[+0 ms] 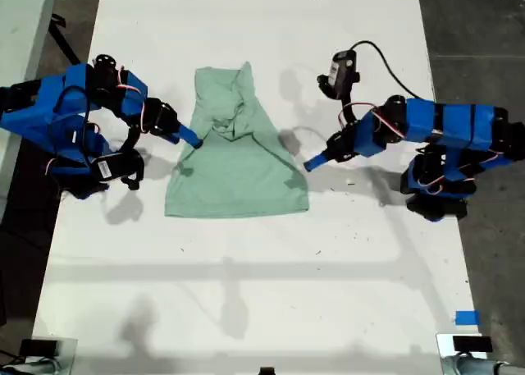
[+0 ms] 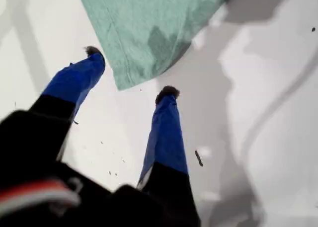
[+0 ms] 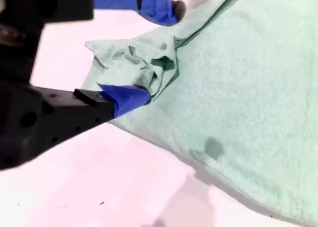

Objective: Fold t-shirt

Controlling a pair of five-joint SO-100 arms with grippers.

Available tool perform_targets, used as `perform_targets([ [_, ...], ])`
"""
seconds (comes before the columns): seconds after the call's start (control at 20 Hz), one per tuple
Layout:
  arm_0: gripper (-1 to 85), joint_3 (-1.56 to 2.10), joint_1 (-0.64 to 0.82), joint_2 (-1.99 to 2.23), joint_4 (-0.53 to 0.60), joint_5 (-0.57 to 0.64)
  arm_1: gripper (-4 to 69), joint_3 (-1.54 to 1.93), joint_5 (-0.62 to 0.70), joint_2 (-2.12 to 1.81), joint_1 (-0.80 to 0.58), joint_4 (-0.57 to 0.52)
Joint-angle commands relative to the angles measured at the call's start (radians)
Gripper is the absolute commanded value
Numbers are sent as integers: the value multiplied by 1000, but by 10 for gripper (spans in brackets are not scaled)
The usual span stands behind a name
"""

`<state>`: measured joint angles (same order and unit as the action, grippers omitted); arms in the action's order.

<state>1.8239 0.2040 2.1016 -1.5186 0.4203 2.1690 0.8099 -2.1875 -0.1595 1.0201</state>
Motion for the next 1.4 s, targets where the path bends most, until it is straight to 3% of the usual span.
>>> perform_targets([
  [0.0, 259, -5, -49, 15, 46, -40, 270, -12, 43, 92, 5, -126],
  [0.3, 255, -5, -63, 6, 57, -54, 277, -9, 41, 313, 8, -311],
  [0.6, 252, 0, -66, 5, 55, -63, 275, -54, 34, 535, -15, -413],
  [0.9, 250, 17, -66, 11, 58, -66, 84, -138, 32, 615, -21, -359],
  [1.0, 250, 17, -66, 12, 58, -66, 13, -207, 2, 673, -17, -288],
  [1.2, 249, 20, -71, 12, 60, -66, -10, -279, -12, 684, 29, -201],
  [1.35, 247, 21, -74, 21, 52, -66, -10, -356, -71, 606, 63, -17],
])
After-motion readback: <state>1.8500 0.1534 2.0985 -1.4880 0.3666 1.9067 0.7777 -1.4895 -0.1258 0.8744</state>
